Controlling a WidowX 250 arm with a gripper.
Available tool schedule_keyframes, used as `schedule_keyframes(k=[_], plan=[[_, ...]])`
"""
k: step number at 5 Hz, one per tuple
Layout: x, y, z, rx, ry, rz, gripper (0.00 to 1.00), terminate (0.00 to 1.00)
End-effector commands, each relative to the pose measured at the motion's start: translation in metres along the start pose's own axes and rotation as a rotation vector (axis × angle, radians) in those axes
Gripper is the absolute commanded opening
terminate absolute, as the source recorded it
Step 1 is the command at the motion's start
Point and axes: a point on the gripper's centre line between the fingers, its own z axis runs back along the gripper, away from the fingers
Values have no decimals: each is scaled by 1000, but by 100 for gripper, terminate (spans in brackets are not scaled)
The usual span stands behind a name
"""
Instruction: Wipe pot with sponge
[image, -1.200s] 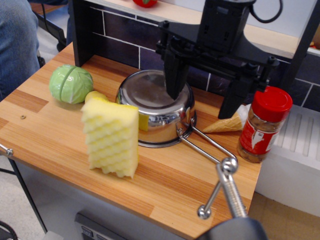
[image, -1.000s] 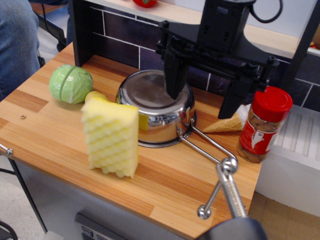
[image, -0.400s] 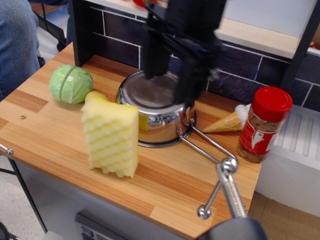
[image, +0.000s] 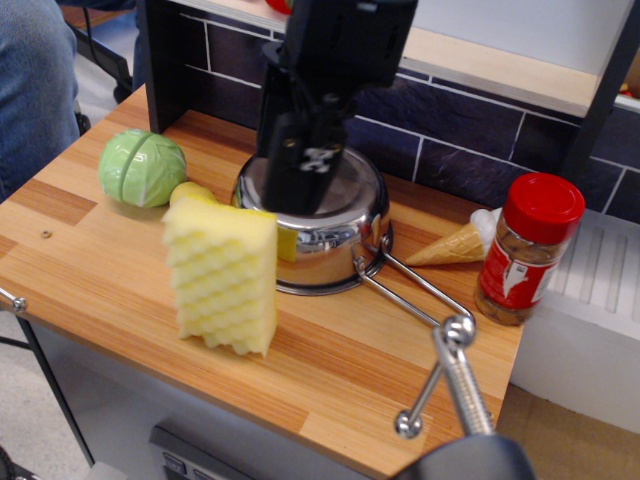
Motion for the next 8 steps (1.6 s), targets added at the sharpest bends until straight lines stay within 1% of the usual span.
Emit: schedule_keyframes(k=[1, 2, 3, 4, 5, 6, 7, 8], plan=[[-7, 11, -5, 95, -24, -350, 100, 0], [-14, 13, -15, 167, -1, -348, 100, 0], [-18, 17, -27, 202, 21, -344, 100, 0], [-20, 16, -35, 225, 38, -358, 100, 0], [-19, 20, -47, 259, 62, -349, 100, 0], [-17, 21, -45, 264, 59, -317, 0, 0], [-13, 31, -38, 301, 43, -255, 0, 0], [-4, 38, -15, 322, -36, -197, 0, 0]])
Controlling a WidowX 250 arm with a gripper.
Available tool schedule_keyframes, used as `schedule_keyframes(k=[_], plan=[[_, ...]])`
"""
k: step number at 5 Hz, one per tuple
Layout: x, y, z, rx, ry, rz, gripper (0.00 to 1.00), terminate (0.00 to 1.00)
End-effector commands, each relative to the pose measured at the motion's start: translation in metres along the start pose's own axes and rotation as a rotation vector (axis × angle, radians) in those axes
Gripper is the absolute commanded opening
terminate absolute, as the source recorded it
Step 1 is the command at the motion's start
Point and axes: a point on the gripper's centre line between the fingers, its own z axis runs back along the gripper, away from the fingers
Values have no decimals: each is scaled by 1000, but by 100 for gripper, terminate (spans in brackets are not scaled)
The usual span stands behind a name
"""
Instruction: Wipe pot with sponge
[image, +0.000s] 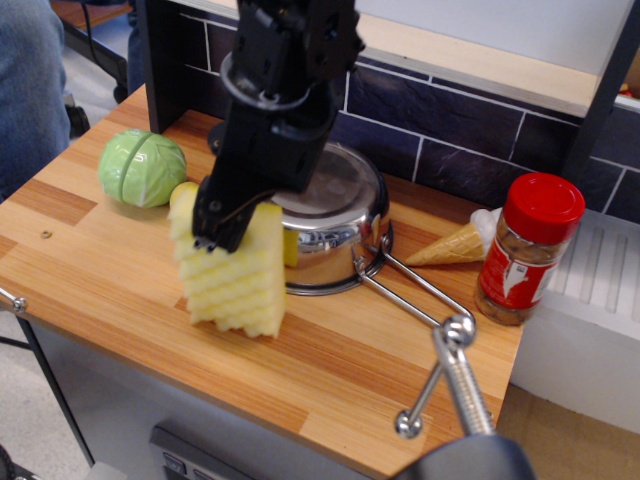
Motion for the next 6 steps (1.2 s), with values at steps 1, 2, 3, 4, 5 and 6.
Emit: schedule_keyframes(k=[1, 2, 3, 4, 5, 6], plan=[[6, 45, 56, 36, -143, 119, 0, 0], [7, 61, 56, 22, -172, 137, 0, 0], [3, 72, 67, 3, -213, 189, 0, 0], [4, 79, 51, -17, -140, 280, 0, 0], [-4, 97, 48, -7, -67, 417, 0, 0], [-9, 113, 43, -59, 3, 544, 0, 0]])
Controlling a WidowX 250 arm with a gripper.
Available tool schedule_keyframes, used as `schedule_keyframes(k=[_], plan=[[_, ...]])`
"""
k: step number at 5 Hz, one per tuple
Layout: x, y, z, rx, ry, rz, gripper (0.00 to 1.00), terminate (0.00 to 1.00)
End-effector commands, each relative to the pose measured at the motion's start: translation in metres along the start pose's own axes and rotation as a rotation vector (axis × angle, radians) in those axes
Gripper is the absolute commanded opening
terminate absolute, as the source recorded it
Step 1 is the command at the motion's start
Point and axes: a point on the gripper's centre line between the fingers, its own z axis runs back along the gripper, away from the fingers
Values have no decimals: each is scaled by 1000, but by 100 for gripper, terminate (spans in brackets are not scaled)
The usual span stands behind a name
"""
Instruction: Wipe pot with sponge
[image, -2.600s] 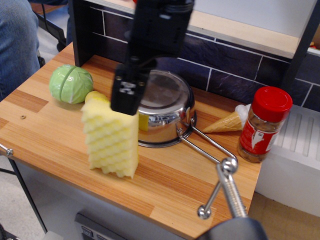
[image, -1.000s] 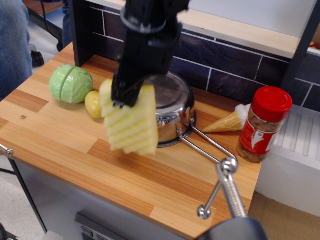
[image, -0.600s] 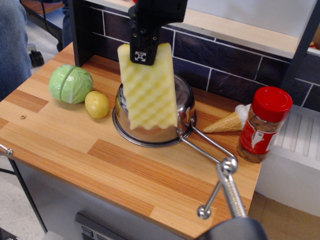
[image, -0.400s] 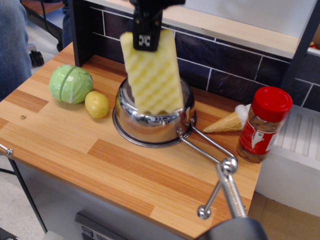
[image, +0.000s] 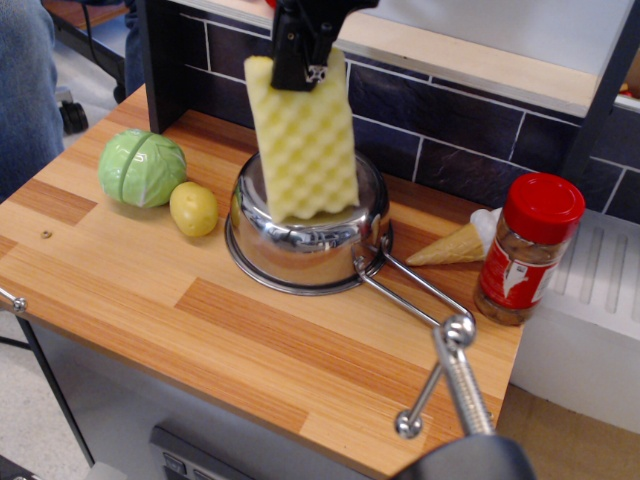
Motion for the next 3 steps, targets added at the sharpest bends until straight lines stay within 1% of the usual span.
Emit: schedule_keyframes(k=[1, 2, 3], plan=[[-4, 41, 12, 79, 7, 298, 0, 0], [-8, 53, 20, 143, -34, 404, 0, 0], [-14, 57, 26, 199, -64, 456, 0, 100]])
